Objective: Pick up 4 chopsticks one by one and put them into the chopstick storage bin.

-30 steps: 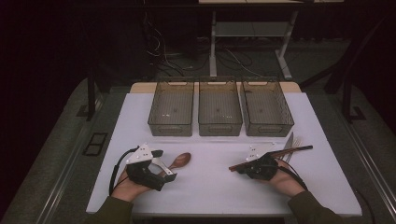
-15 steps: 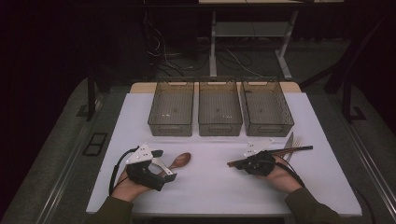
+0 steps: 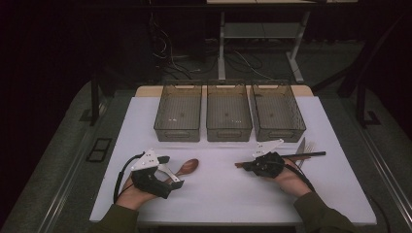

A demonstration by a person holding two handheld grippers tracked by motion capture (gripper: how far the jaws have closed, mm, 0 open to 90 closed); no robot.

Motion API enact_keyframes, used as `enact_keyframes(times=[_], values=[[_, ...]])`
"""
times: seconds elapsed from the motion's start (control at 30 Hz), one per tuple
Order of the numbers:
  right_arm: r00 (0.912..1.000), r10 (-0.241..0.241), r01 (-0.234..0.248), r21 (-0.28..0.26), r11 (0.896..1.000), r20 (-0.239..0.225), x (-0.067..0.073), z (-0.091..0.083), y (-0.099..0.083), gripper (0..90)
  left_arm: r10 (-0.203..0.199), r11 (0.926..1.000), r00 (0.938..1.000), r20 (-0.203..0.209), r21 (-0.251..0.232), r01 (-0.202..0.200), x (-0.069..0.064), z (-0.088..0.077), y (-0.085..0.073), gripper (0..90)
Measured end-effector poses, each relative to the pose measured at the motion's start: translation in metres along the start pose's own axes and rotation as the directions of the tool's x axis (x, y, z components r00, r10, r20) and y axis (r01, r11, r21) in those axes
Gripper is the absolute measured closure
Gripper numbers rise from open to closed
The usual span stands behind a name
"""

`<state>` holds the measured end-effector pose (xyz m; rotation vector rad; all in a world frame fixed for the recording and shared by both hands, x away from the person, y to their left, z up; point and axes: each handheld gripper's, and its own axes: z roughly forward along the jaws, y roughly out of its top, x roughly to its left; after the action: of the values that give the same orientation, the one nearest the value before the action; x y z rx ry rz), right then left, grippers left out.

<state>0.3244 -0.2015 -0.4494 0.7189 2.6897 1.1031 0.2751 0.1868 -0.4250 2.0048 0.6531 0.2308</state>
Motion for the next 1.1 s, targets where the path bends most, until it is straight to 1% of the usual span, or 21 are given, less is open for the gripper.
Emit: enact_keyframes(times=[0.17, 0.3, 0.43, 0.57, 0.63, 0.67, 0.7, 0.73, 0.77, 0.8, 0.83, 0.87, 0.9, 0.93, 0.97, 1.0, 1.03, 1.07, 1.1], values=[[1.0000, 0.004, -0.004, 0.000, 1.000, -0.004, -0.001, -0.001, 0.000, 89.2, 0.000, 1.0000, 1.0000, 0.001, -0.002, 0.000, 0.000, 0.000, 0.000, 0.0], [0.9996, 0.010, -0.011, -0.013, 1.000, -0.025, -0.002, -0.008, 0.000, 89.2, 0.000, 1.0000, 1.0000, 0.001, -0.002, 0.000, 0.000, 0.000, 0.000, 0.0], [0.9997, 0.019, -0.020, -0.010, 1.000, -0.012, -0.006, -0.021, 0.001, 89.2, 0.000, 1.0000, 1.0000, 0.003, 0.001, 0.000, 0.000, 0.000, 0.000, 0.0], [0.9988, 0.041, -0.041, 0.000, 0.999, 0.027, -0.015, -0.037, -0.004, 89.2, 0.002, 1.0000, 1.0000, 0.005, 0.003, -0.002, 0.000, 0.000, 0.000, 0.0], [0.9969, 0.064, -0.064, 0.001, 0.998, 0.046, -0.021, -0.044, -0.008, 89.2, 0.000, 1.0000, 1.0000, 0.005, 0.003, 0.000, 0.000, 0.001, 0.000, 0.0], [0.9931, 0.091, -0.091, 0.001, 0.996, 0.074, -0.030, -0.055, -0.014, 89.2, 0.001, 1.0000, 1.0000, 0.005, 0.004, -0.001, 0.000, 0.001, 0.000, 0.0], [0.9915, 0.100, -0.100, 0.000, 0.995, 0.084, -0.032, -0.058, -0.016, 89.2, 0.001, 1.0000, 1.0000, 0.005, 0.004, -0.001, 0.000, 0.001, 0.000, 0.0], [0.9915, 0.100, -0.100, 0.000, 0.995, 0.084, -0.032, -0.058, -0.016, 89.2, 0.001, 1.0000, 1.0000, 0.005, 0.004, -0.001, 0.000, 0.001, 0.000, 0.0], [0.9856, 0.126, -0.126, -0.001, 0.992, 0.113, -0.040, -0.068, -0.021, 89.2, 0.001, 1.0000, 1.0000, 0.005, 0.003, -0.001, 0.000, 0.001, 0.000, 0.0], [0.9821, 0.140, -0.141, -0.003, 0.990, 0.126, -0.043, -0.073, -0.024, 89.2, 0.000, 1.0000, 1.0000, 0.006, 0.004, 0.000, 0.000, 0.001, 0.000, 0.0], [0.9821, 0.140, -0.141, -0.003, 0.990, 0.126, -0.043, -0.073, -0.024, 89.2, 0.000, 1.0000, 1.0000, 0.006, 0.004, 0.000, 0.000, 0.001, 0.000, 0.0], [0.9736, 0.166, -0.168, -0.003, 0.986, 0.156, -0.052, -0.082, -0.030, 89.2, -0.001, 1.0000, 1.0000, 0.007, 0.005, 0.001, 0.000, 0.001, 0.000, 0.0], [0.9736, 0.166, -0.168, -0.003, 0.986, 0.156, -0.052, -0.082, -0.030, 89.2, -0.001, 1.0000, 1.0000, 0.007, 0.006, 0.001, -0.001, 0.001, 0.000, 0.0], [0.9697, 0.172, -0.175, -0.001, 0.985, 0.173, -0.056, -0.086, -0.033, 89.2, 0.000, 1.0000, 1.0000, 0.007, 0.006, 0.000, -0.001, 0.001, 0.000, 0.0], [0.9638, 0.190, -0.193, -0.004, 0.981, 0.187, -0.060, -0.090, -0.036, 89.2, -0.001, 1.0000, 1.0000, 0.008, 0.006, 0.001, -0.001, 0.001, 0.000, 0.0], [0.9542, 0.211, -0.215, -0.007, 0.977, 0.212, -0.069, -0.096, -0.041, 89.3, 0.000, 1.0000, 1.0000, 0.008, 0.006, 0.000, -0.001, 0.001, 0.000, 0.0], [0.9495, 0.221, -0.224, -0.012, 0.974, 0.223, -0.072, -0.098, -0.043, 89.2, -0.001, 1.0000, 1.0000, 0.007, 0.004, 0.001, -0.001, 0.002, 0.000, 0.0], [0.9495, 0.221, -0.224, -0.012, 0.974, 0.223, -0.072, -0.098, -0.043, 89.2, 0.000, 1.0000, 1.0000, 0.008, 0.006, 0.000, -0.001, 0.001, 0.000, 0.0], [0.9435, 0.238, -0.242, -0.012, 0.970, 0.230, -0.075, -0.101, -0.046, 89.2, -0.001, 1.0000, 1.0000, 0.008, 0.006, 0.001, -0.001, 0.001, 0.000, 0.0]])
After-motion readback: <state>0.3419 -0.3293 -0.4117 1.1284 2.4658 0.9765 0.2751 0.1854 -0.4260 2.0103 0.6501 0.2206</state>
